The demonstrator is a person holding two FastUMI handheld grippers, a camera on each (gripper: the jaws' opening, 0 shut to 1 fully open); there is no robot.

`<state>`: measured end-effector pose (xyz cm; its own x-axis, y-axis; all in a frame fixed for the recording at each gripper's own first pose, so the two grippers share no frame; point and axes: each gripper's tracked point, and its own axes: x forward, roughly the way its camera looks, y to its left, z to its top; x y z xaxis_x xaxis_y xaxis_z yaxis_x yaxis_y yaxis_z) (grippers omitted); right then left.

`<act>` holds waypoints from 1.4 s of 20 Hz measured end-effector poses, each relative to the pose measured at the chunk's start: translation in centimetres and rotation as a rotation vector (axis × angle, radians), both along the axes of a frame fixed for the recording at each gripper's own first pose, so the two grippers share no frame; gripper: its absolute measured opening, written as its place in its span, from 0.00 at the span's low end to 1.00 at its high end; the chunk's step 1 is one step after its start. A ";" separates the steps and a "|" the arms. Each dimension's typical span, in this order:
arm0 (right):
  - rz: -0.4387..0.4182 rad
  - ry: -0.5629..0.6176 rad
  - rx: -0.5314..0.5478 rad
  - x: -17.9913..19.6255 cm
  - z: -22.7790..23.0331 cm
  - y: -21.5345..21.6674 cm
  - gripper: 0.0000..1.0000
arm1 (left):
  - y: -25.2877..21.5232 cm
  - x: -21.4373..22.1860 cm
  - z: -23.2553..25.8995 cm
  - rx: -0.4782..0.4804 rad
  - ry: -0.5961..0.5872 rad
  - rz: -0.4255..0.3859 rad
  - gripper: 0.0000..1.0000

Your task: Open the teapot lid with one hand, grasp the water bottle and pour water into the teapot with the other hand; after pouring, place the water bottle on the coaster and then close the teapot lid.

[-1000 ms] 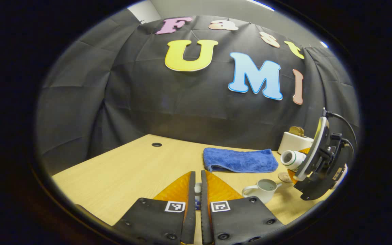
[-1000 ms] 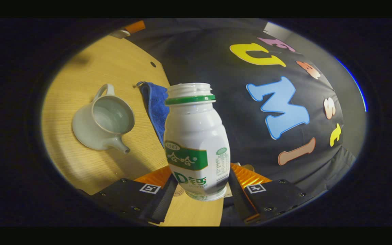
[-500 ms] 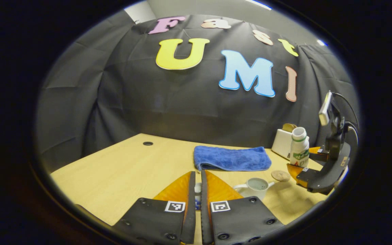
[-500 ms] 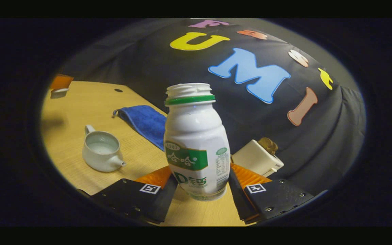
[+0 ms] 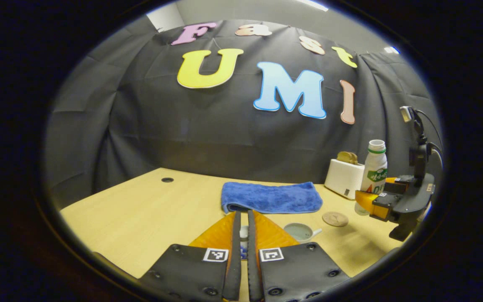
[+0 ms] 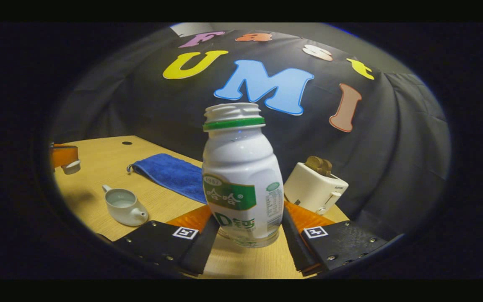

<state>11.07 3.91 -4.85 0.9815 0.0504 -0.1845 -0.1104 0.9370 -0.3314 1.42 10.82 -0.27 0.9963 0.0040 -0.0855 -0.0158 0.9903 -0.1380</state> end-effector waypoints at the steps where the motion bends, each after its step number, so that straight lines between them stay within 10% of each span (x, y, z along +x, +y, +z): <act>1: -0.006 -0.006 0.006 0.0 0.2 -0.6 0.76 | -0.7 0.5 0.0 0.006 0.004 -0.012 0.17; 28: -0.044 0.015 0.017 -0.9 -1.5 -7.2 0.76 | -10.4 6.4 -2.5 0.135 0.023 -0.101 0.17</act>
